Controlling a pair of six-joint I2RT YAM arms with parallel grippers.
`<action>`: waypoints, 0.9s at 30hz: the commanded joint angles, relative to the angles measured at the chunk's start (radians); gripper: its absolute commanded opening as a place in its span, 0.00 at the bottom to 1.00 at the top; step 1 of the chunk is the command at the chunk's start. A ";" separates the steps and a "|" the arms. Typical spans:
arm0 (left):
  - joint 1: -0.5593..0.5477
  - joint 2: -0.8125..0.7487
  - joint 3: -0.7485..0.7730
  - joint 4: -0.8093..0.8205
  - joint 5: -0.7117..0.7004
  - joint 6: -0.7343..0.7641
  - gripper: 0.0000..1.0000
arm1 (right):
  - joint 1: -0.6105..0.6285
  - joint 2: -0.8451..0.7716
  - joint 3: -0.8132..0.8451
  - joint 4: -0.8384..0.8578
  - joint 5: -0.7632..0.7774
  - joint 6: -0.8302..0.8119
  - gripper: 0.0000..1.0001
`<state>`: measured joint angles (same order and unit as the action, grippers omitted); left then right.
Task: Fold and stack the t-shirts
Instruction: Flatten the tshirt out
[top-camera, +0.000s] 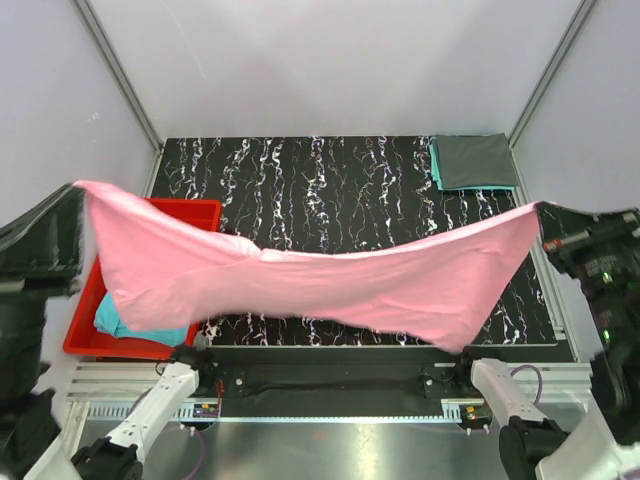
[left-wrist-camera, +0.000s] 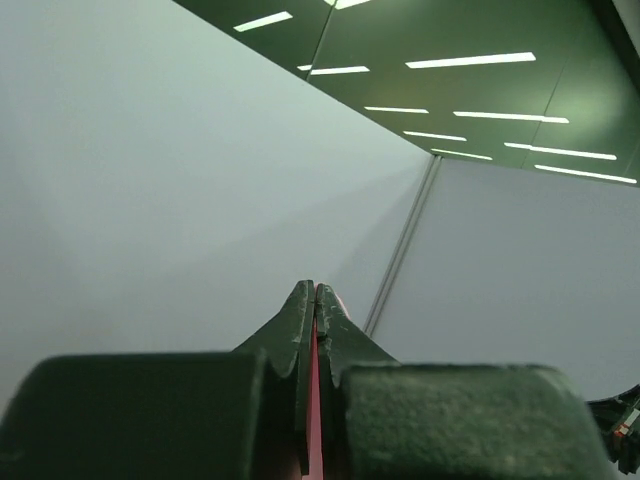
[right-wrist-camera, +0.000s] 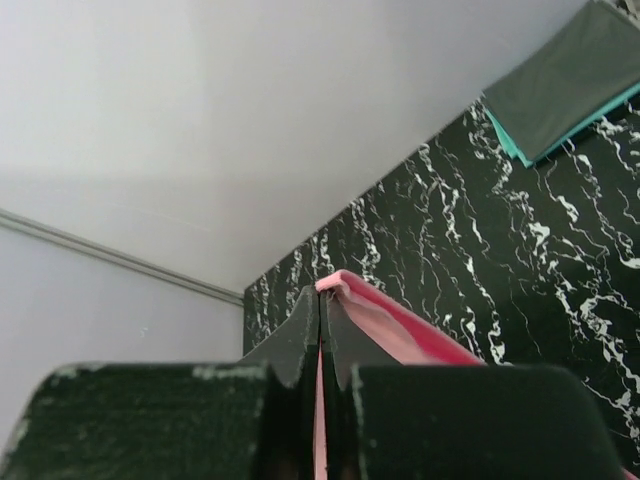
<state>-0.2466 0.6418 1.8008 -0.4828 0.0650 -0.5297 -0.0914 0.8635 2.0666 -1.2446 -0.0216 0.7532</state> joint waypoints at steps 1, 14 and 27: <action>0.003 0.107 -0.116 0.119 -0.027 0.054 0.00 | 0.001 0.133 -0.085 0.139 -0.008 -0.020 0.00; 0.003 0.721 0.055 0.391 -0.266 0.200 0.00 | 0.001 0.770 0.254 0.489 -0.177 -0.057 0.00; 0.001 0.686 0.149 0.479 -0.226 0.289 0.00 | -0.128 0.789 0.385 0.452 0.046 -0.285 0.00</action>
<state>-0.2470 1.4960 2.0850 -0.1825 -0.1688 -0.2653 -0.1951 1.7454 2.4737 -0.8799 -0.0769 0.5751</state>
